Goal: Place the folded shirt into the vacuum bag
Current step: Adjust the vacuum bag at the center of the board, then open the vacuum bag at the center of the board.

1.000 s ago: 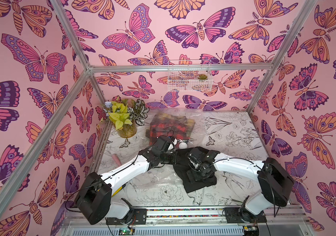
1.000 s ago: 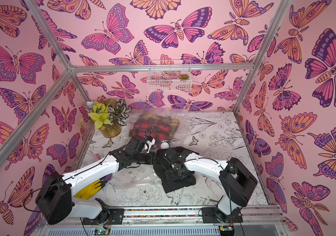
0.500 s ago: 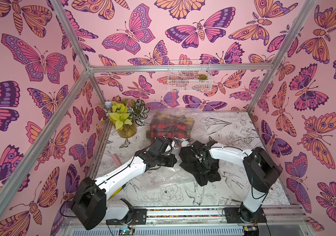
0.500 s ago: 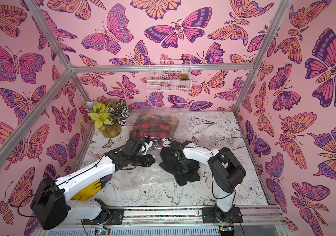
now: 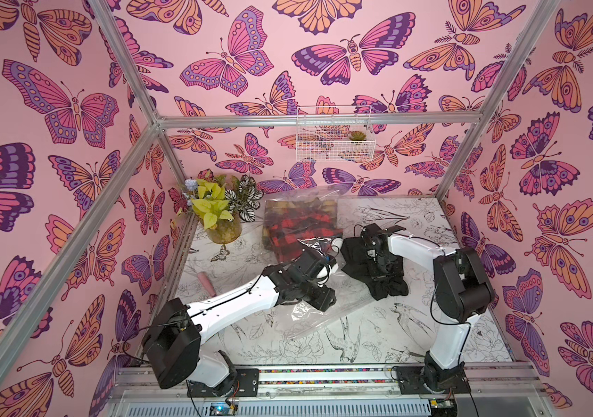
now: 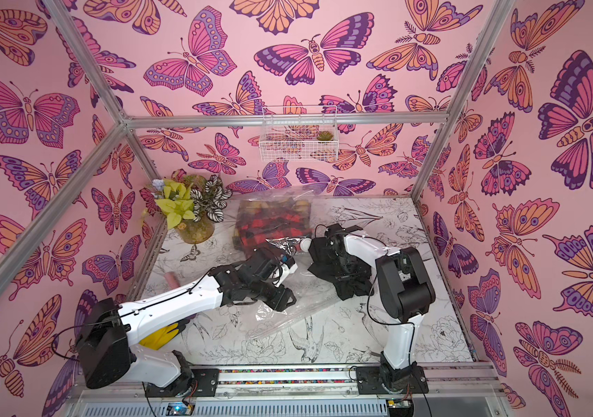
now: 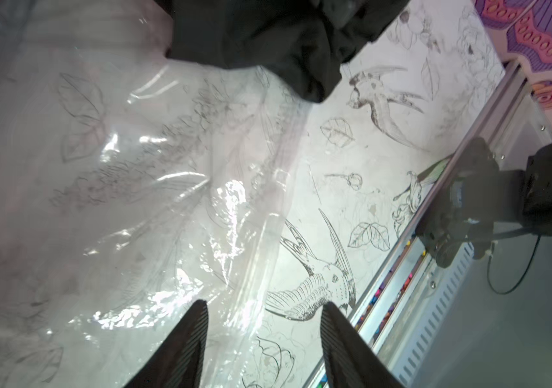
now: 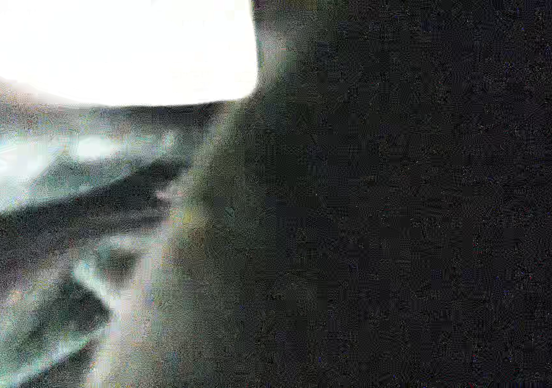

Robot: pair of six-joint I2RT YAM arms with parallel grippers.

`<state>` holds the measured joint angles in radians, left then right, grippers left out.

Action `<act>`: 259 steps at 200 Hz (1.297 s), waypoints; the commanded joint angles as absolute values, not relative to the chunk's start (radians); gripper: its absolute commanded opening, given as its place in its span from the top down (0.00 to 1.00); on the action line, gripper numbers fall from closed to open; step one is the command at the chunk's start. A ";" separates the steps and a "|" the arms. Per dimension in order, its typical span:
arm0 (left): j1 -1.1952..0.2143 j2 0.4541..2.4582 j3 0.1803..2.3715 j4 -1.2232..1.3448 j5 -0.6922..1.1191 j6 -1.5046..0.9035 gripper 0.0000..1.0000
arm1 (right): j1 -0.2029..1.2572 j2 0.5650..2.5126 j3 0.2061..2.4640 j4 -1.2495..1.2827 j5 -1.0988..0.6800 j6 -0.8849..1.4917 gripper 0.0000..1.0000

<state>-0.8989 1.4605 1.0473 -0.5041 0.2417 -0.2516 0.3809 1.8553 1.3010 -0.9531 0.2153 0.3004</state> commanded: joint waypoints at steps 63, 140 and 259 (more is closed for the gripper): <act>-1.089 1.653 1.144 -0.694 0.036 -0.104 0.27 | 0.230 1.395 1.282 -1.006 -0.027 0.321 1.00; -1.124 1.837 1.253 -0.724 -0.241 -0.023 0.43 | 0.194 1.214 1.195 -1.048 -0.054 0.352 1.00; -0.960 1.601 1.202 -0.540 -0.018 -0.275 1.00 | 0.360 0.831 0.955 -1.073 -0.408 0.436 1.00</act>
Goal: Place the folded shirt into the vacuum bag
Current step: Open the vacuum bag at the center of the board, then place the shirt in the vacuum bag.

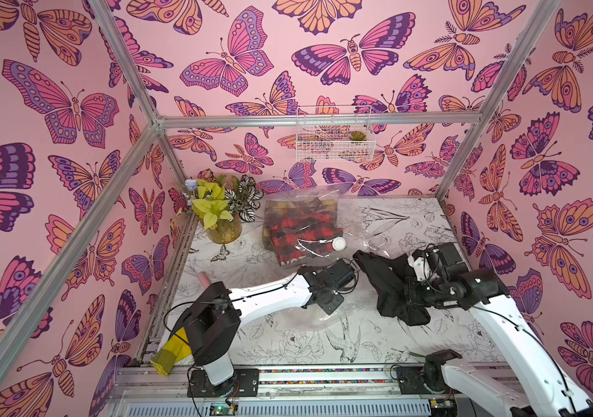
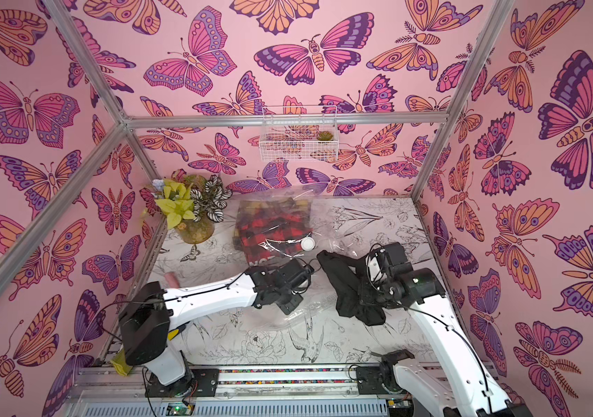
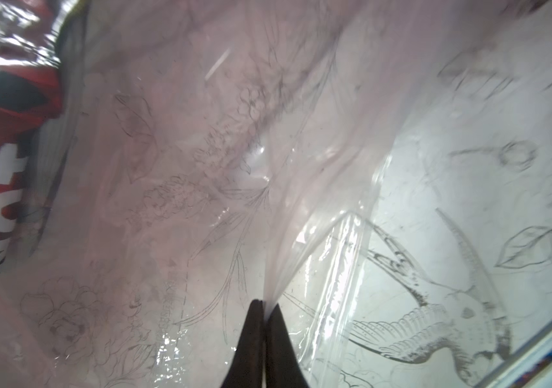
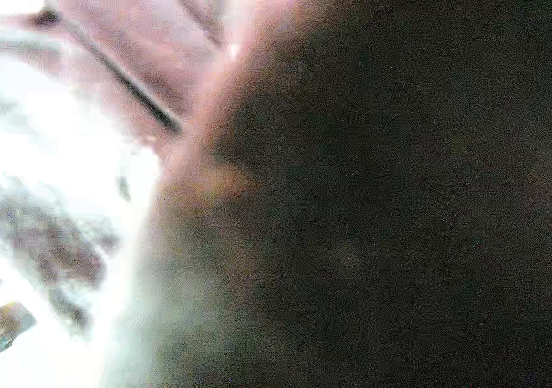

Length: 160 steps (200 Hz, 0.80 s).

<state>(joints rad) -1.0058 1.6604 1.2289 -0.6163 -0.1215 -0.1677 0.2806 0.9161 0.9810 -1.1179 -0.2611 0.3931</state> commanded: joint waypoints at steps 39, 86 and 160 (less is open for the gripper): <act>-0.895 1.535 1.162 -0.463 0.087 -0.373 1.00 | 0.594 0.727 0.881 -0.856 -0.455 0.516 1.00; -0.872 1.493 1.149 -0.439 0.119 -0.394 1.00 | 0.953 0.906 0.956 -0.719 -0.238 0.421 1.00; -0.864 1.375 1.173 -0.423 0.153 -0.383 1.00 | 0.930 1.161 0.830 -0.774 0.023 0.353 1.00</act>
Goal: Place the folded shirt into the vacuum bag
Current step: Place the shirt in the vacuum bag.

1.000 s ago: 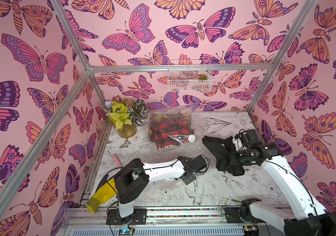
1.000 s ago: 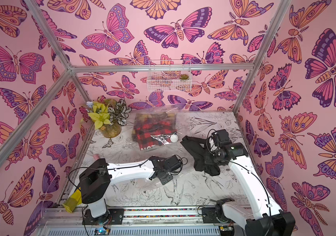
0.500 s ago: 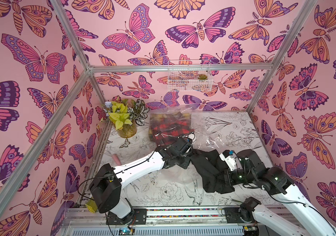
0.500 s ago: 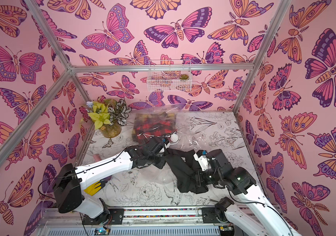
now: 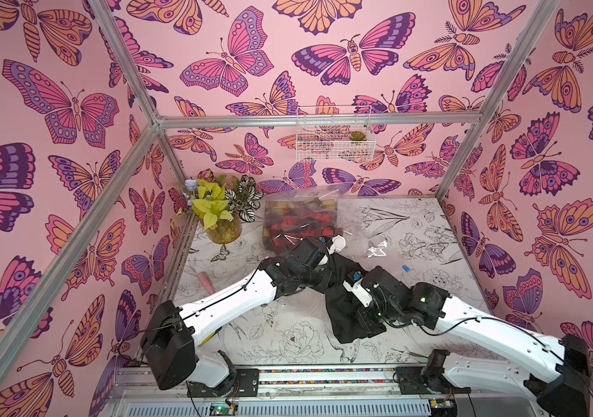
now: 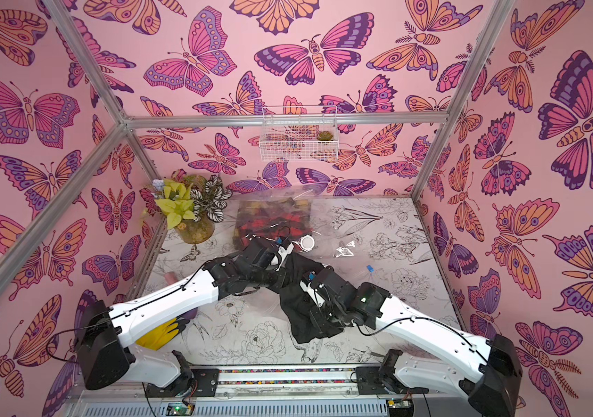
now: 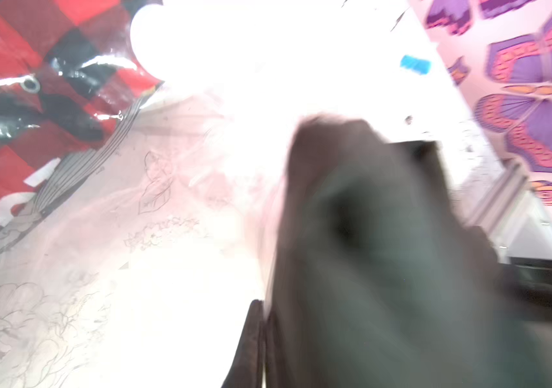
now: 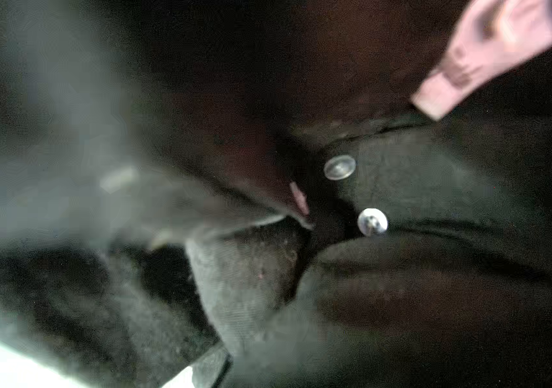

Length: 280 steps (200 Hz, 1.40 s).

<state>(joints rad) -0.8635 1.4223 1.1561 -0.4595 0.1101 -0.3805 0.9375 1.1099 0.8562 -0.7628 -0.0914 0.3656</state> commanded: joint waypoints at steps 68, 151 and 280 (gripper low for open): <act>-0.901 1.319 1.198 -0.425 0.168 -0.377 1.00 | 0.925 1.348 0.935 -0.871 0.028 0.357 1.00; -0.942 1.347 1.180 -0.417 0.177 -0.382 1.00 | 0.889 1.375 1.173 -0.870 -0.030 0.281 1.00; -0.945 1.295 1.122 -0.360 0.202 -0.406 1.00 | 0.748 1.520 1.066 -0.436 -0.095 0.238 1.00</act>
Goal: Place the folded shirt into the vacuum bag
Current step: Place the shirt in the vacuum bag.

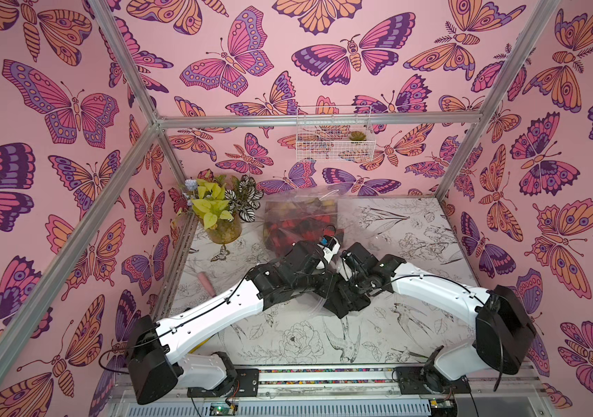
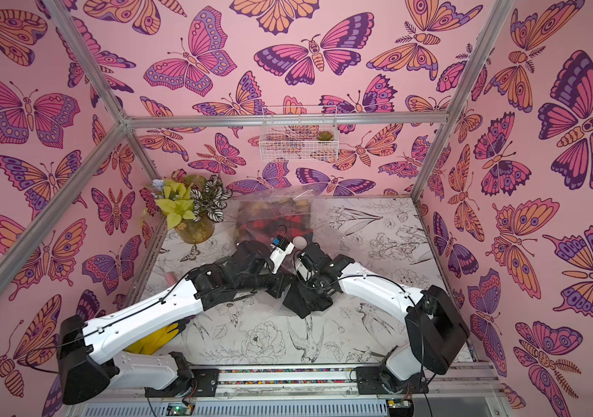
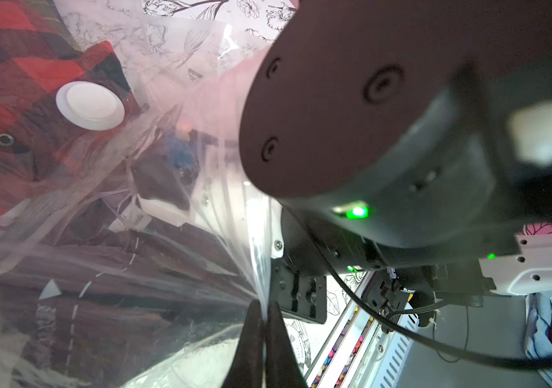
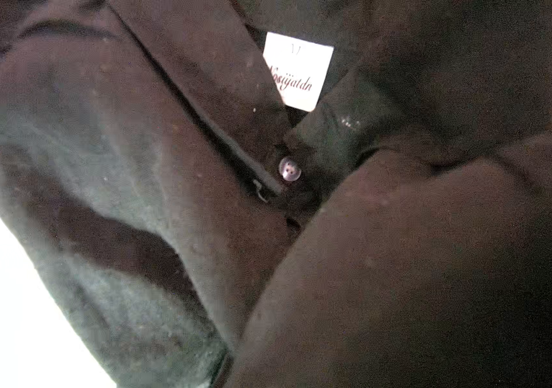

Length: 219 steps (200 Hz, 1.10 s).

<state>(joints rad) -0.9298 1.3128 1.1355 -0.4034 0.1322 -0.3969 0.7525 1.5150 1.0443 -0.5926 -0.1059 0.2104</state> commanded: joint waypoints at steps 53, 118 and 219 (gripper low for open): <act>-0.945 1.307 1.096 -0.349 0.195 -0.410 1.00 | 0.705 1.636 1.084 -0.449 -0.283 0.283 0.39; -0.945 1.305 1.084 -0.347 0.193 -0.409 1.00 | 0.624 1.398 1.009 -0.655 -0.162 0.308 0.15; -0.945 1.361 1.076 -0.345 0.195 -0.405 1.00 | 0.646 1.368 0.908 -0.562 0.221 0.540 0.97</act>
<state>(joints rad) -0.9405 1.3437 1.0950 -0.3595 0.1802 -0.4091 0.6697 1.3727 0.8577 -0.5621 -0.0189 0.4667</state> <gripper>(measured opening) 0.059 0.161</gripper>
